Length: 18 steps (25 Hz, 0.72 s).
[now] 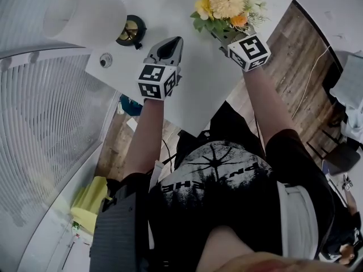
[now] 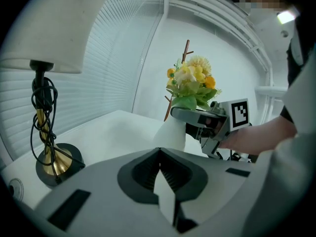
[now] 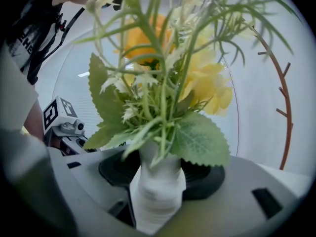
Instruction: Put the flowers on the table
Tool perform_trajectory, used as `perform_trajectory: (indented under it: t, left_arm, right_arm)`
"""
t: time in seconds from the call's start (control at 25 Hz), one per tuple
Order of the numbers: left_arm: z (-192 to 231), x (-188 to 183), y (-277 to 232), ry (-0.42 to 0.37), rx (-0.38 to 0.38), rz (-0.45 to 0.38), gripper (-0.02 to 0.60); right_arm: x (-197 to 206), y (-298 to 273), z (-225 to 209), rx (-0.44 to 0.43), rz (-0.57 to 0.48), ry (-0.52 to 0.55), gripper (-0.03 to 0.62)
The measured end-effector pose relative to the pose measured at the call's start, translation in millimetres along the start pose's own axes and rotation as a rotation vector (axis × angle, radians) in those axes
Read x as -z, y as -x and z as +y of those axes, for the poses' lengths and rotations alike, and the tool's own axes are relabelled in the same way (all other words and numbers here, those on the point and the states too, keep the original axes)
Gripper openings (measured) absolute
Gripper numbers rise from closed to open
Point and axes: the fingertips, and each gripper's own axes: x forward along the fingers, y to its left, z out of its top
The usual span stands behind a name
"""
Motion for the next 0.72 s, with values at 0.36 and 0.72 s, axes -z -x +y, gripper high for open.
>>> perform_trajectory:
  t: [0.36,0.72]
  left_arm:
    - [1.9,-3.6,5.6,-0.007,-0.011,-0.006,0.012]
    - [-12.1,-18.5,12.5,-0.041,0.006,-0.03,0.011]
  right_arm:
    - [5.5,3.7,1.3,0.009,0.021,0.017,0.252]
    - [4.4,28.3,1.0,0.063,0.03,-0.018,0.252]
